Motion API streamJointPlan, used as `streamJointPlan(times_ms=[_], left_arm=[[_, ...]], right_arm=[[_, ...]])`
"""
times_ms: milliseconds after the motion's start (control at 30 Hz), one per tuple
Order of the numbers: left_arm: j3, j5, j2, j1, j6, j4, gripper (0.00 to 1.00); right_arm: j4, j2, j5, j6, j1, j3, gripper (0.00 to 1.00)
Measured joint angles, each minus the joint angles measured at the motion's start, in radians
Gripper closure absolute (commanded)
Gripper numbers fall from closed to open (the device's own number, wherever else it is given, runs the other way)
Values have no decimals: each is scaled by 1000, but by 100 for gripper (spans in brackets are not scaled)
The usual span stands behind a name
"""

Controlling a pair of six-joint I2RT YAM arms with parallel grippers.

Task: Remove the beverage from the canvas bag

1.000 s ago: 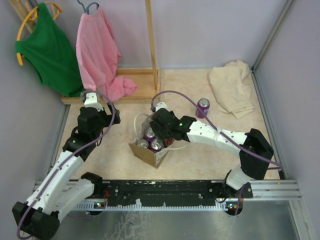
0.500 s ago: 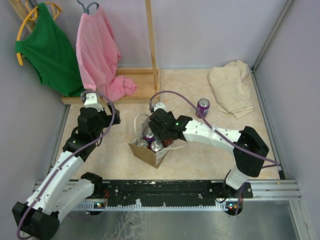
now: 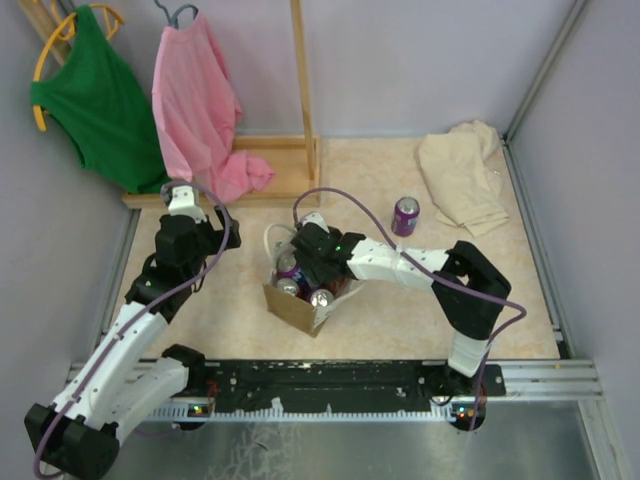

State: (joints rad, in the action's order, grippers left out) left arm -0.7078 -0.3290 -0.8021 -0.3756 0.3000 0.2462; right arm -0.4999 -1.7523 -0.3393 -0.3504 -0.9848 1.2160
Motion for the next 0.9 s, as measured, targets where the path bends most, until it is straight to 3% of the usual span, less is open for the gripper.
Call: streamJointPlan(times_ms=[300,367,400,500,567,900], left_arm=[[0,0,0,0,3,0,0],[0,0,0,0,3,0,0],[0,0,0,0,2,0,0],[0,0,0,0,2,0,0],[0,0,0,0,3,0,0],[0,0,0,0,3,0,0]], right_arm=[[-22,-3,5,-26,-1,-11,27],[-23,-3,5,-27,-1,-11,31],[-23,-3,5,-28,-1,-11,41],[-33,-2,3,-39,-1,-6,85],[-36,-3,5,-40,-1,-4,100],[-56,-3,3,-36,-1,10,100]])
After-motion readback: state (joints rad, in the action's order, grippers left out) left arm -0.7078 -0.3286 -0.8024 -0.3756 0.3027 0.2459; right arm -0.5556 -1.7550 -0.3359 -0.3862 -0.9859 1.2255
